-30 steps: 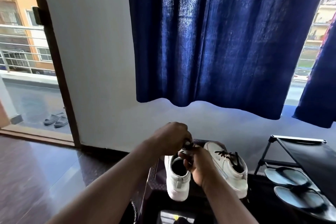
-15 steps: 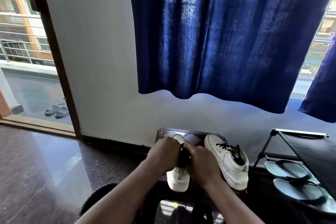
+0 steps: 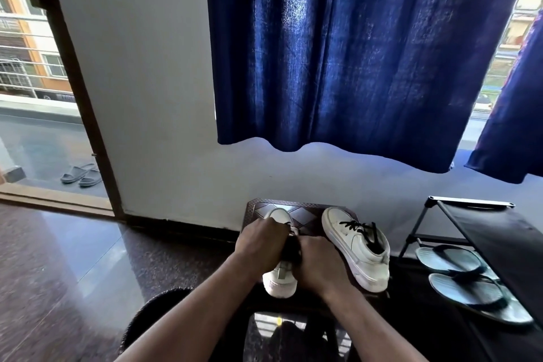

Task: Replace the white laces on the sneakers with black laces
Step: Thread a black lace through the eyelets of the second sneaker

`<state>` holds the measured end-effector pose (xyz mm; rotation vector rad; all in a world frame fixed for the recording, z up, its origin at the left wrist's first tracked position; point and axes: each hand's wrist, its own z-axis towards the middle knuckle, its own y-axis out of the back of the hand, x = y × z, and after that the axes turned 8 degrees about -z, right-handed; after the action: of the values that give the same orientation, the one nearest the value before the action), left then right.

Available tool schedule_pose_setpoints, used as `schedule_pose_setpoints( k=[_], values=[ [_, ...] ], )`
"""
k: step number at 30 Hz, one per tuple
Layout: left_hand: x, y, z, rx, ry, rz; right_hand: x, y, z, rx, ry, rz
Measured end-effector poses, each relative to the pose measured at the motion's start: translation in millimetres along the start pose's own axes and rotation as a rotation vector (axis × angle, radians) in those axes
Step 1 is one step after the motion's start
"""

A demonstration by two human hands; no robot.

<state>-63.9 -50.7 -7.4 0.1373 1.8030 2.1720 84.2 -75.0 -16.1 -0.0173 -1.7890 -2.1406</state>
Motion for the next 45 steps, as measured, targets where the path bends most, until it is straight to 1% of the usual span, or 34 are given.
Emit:
schedule_pose_setpoints(
  k=[2,6,8,10,11,13,17,20,21,24,27,30,32,34,36,37,39,41,45],
  values=[
    [2,1,-2,-0.038,-0.003,-0.076,-1,-7,-2,-0.092,-0.024,0.077],
    [7,3,-4,-0.019,0.008,-0.115,-4,-18,-1,-0.22,-0.046,0.08],
    [8,3,-7,0.004,0.007,-0.115,-5,-18,0,-0.2,-0.032,0.097],
    [9,2,-11,0.012,0.022,-0.137,-3,-14,0,-0.114,0.001,0.07],
    [9,1,-13,0.002,0.033,-0.162,-2,-12,0,-0.072,0.019,0.036],
    [10,0,-18,-0.032,0.054,-0.233,-1,-10,-1,-0.039,0.029,0.013],
    [7,-4,-24,-0.109,0.077,-0.291,-1,-8,-5,-0.028,0.007,0.045],
    [4,-9,-26,-0.137,0.041,-0.285,-1,-7,-9,-0.107,-0.016,0.139],
    [3,-10,-27,-0.133,0.027,-0.287,-2,-6,-10,-0.109,-0.038,0.151],
    [1,-14,-30,-0.125,-0.012,-0.307,-8,-7,-10,-0.057,-0.08,0.169],
    [-1,-17,-32,-0.122,0.005,-0.31,-10,-9,-12,-0.041,-0.093,0.231],
    [1,-23,-34,-0.117,0.012,-0.282,-13,-10,-14,-0.18,-0.102,0.267],
    [3,-29,-35,-0.105,0.042,-0.254,-21,-4,-17,-0.276,-0.118,0.245],
    [1,-29,-39,-0.044,0.055,-0.241,-34,4,-24,-0.348,-0.135,0.16],
    [-5,-28,-44,-0.016,0.051,-0.22,-53,13,-33,-0.417,-0.151,-0.008],
    [-8,-26,-46,-0.02,0.052,-0.199,-62,19,-37,-0.424,-0.183,-0.098],
    [-15,-23,-46,-0.02,0.074,-0.163,-81,30,-47,-0.343,-0.304,-0.221],
    [-23,-22,-45,-0.001,0.111,-0.153,-96,37,-52,-0.181,-0.397,-0.284],
    [-36,-23,-39,0.03,0.144,-0.096,-108,41,-48,0.063,-0.306,-0.31]
  ],
)
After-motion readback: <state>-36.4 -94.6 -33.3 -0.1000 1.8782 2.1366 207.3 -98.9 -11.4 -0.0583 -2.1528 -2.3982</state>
